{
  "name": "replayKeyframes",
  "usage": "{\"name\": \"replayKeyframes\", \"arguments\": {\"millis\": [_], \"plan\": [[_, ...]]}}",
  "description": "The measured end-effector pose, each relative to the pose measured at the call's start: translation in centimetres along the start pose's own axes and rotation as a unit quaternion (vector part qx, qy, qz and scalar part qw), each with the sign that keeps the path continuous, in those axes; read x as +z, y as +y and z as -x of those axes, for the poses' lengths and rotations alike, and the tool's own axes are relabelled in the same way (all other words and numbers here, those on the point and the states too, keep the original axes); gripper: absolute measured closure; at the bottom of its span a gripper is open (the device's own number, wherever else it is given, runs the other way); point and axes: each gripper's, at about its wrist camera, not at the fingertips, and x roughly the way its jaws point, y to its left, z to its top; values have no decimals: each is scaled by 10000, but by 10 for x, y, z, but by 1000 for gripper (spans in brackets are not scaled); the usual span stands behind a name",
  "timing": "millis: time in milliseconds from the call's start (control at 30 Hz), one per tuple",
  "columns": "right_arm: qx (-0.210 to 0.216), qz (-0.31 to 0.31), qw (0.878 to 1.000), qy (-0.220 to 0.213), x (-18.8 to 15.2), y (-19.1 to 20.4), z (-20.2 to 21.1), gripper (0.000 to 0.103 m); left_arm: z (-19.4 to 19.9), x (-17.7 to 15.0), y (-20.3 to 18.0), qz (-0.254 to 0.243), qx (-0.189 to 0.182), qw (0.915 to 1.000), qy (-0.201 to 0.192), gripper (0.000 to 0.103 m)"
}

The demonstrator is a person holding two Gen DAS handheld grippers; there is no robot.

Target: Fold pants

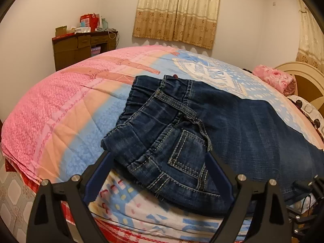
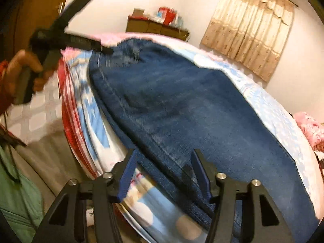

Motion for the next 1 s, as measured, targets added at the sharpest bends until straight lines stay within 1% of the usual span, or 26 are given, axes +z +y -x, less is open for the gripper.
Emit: {"name": "replayKeyframes", "arguments": {"millis": [33, 67, 133, 200, 233, 267, 300, 333, 400, 467, 500, 533, 600, 633, 667, 700, 767, 800, 833, 900, 933, 1000], "plan": [[15, 59, 10000, 40, 0, 2, -5, 57, 0, 0, 1, 26, 8, 10000, 11, 9], [-58, 110, 9999, 7, 1, 3, -8, 58, 1, 0, 3, 47, 20, 10000, 11, 9], [-91, 93, 9998, -121, 7, 2, -11, 73, 3, 1, 5, 80, 28, 10000, -16, 9], [-194, 36, 9997, -110, 16, 0, -20, 74, 5, 3, 5, 95, 22, 9999, -38, 9], [-201, -14, 9997, -127, 18, -1, -24, 77, 5, 3, 5, 91, 15, 9999, -45, 9], [-97, -131, 9997, -177, 19, -4, -26, 81, 5, 4, 4, 80, 10, 10000, -45, 9], [57, -275, 9994, -179, 19, -7, -26, 86, 6, 4, 3, 58, 5, 10000, -47, 9], [162, -381, 9989, -206, 18, -9, -23, 95, 6, 6, 3, 38, 6, 10000, -55, 9], [462, -503, 9972, -294, 17, -11, -11, 96, 9, 9, 1, 25, -19, 10000, -94, 9], [694, -342, 9966, -268, 15, -7, -2, 96, 11, 15, -2, 38, -91, 9998, -155, 9], [737, -290, 9966, -218, 12, -4, -2, 100, 11, 18, -5, 36, -120, 9997, -188, 9], [956, -276, 9950, -39, 7, 1, -6, 103, 11, 22, -9, 10, -154, 9996, -235, 9], [1365, -350, 9898, 216, -5, 11, -17, 103, 6, 28, -17, -84, -164, 9995, -261, 9], [1265, -179, 9913, 319, -12, 23, -22, 103, 4, 29, -19, -117, -143, 9995, -250, 9], [1253, -152, 9917, 249, -13, 24, -20, 103, -1, 31, -23, -169, -93, 9996, -216, 9], [1434, -401, 9888, 114, -11, 16, -16, 103, -4, 32, -24, -183, -86, 9996, -196, 9], [1932, -1293, 9723, -224, -2, -18, -7, 102, -13, 31, -26, -193, -108, 9997, -97, 9], [2167, -1747, 9597, -391, 2, -38, -3, 102, -20, 31, -27, -195, -122, 9997, -14, 9], [2448, -2344, 9389, -595, 8, -70, 0, 102, -24, 29, -29, -194, -122, 9997, 43, 9], [2568, -2870, 9195, -787, 16, -109, 1, 102, -35, 25, -31, -218, -121, 9994, 229, 9], [2560, -3097, 9110, -928, 25, -138, -1, 102, -39, 21, -33, -303, -49, 9992, 272, 9], [2470, -3214, 9082, -1045, 39, -168, -6, 102, -40, 16, -40, -555, 82, 9982, 227, 9]]}}
